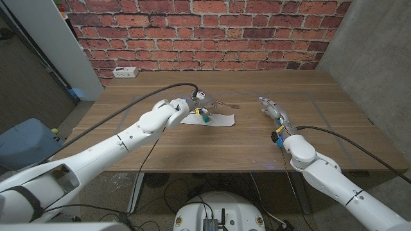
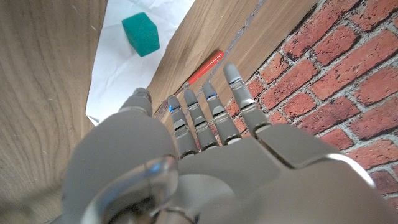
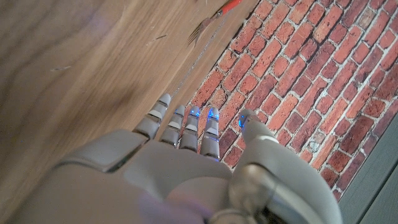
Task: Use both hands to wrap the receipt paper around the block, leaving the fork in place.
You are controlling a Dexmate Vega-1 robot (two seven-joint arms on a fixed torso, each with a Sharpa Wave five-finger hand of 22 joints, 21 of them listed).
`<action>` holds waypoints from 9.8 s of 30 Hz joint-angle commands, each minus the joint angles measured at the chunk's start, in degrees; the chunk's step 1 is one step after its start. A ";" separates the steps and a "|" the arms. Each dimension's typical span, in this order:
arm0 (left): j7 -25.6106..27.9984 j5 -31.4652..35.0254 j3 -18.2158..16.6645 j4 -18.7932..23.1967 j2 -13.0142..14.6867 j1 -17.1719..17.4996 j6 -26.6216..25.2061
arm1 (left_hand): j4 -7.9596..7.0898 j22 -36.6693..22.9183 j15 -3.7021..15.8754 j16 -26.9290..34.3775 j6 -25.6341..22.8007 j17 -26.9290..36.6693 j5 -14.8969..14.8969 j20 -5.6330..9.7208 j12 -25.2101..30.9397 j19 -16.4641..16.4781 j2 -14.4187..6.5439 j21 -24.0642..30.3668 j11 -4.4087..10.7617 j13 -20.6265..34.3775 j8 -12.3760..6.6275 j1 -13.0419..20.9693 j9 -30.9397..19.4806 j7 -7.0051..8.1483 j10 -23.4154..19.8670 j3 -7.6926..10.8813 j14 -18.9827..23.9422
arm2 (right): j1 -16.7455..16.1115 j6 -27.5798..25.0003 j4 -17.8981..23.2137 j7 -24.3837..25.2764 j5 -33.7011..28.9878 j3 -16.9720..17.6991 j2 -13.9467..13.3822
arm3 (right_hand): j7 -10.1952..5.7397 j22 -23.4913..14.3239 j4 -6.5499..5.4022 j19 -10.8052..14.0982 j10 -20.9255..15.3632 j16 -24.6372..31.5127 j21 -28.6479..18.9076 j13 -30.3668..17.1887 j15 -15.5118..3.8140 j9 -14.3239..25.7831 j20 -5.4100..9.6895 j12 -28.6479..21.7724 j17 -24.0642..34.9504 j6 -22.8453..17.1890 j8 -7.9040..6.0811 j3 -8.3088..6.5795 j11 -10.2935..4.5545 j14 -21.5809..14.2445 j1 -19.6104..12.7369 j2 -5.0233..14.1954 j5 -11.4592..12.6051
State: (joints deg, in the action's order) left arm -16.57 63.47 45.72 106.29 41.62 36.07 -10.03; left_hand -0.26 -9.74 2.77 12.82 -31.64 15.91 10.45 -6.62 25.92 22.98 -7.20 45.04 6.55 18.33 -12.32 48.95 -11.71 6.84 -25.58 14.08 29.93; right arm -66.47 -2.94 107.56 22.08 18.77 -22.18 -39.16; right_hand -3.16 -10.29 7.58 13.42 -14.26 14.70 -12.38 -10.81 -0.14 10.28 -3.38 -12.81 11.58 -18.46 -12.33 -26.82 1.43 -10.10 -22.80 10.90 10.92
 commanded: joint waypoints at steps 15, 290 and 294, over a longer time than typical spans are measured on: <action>4.42 -2.83 -4.78 5.60 -1.11 9.34 -20.82 | 0.11 -0.19 4.53 1.28 -0.99 -1.42 0.39 1.14 -0.68 3.81 -1.51 0.31 0.00 -0.77 0.10 -0.53 0.18 -0.33 -1.47 1.85 3.83 | 10.99 -27.67 11.75 -4.18 -16.59 -13.24 -6.02 | -0.55 -0.15 -0.05 1.20 -2.02 0.55 -0.57 -0.21 -1.16 0.22 0.23 -0.39 0.60 -2.78 -0.40 -1.49 -2.13 -0.68 -2.54 0.07 -0.22; 6.29 -30.75 21.13 -2.39 -10.29 -21.02 -69.24 | 9.75 -0.56 10.67 3.43 -27.48 1.88 17.47 17.91 8.26 25.59 7.65 20.02 -1.86 14.70 -8.61 28.96 -8.34 -7.54 -24.11 14.68 45.42 | 24.12 -47.51 16.26 -26.76 -39.03 -28.26 -7.61 | -1.18 -0.84 -2.87 9.80 -19.22 4.48 -5.81 -1.01 -7.13 0.27 -0.15 0.38 9.56 -23.02 1.22 1.96 -2.63 -14.99 -23.12 -8.58 -0.33; 7.98 -34.89 22.35 -2.30 -9.57 -22.46 -69.57 | 9.66 -0.54 10.67 3.19 -27.33 1.68 17.35 17.85 8.14 25.40 7.46 20.15 -1.91 14.81 -8.55 28.84 -8.52 -7.49 -23.83 14.67 45.36 | 25.04 -47.52 15.92 -27.03 -39.50 -29.18 -7.36 | -1.78 -0.82 -2.05 9.88 -18.32 4.53 -5.81 -1.04 -7.17 0.28 -0.11 0.75 9.79 -21.07 1.91 2.21 -2.84 -14.64 -23.56 -8.78 -0.25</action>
State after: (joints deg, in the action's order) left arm -12.32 38.36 64.81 103.91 30.36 17.56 -79.36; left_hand 9.56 -10.15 8.20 16.11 -59.01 17.54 27.63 6.04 34.51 48.68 1.07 64.94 4.71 33.06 -20.96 77.56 -20.06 -0.74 -49.46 28.41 70.35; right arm -40.70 -53.27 123.33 -7.74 -23.03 -52.66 -46.49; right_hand -4.66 -10.90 5.06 22.95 -33.15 19.28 -17.74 -11.68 -2.56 10.42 -3.89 -11.94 21.10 -40.43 -10.69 -24.61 -1.15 -24.58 -45.99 2.28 10.40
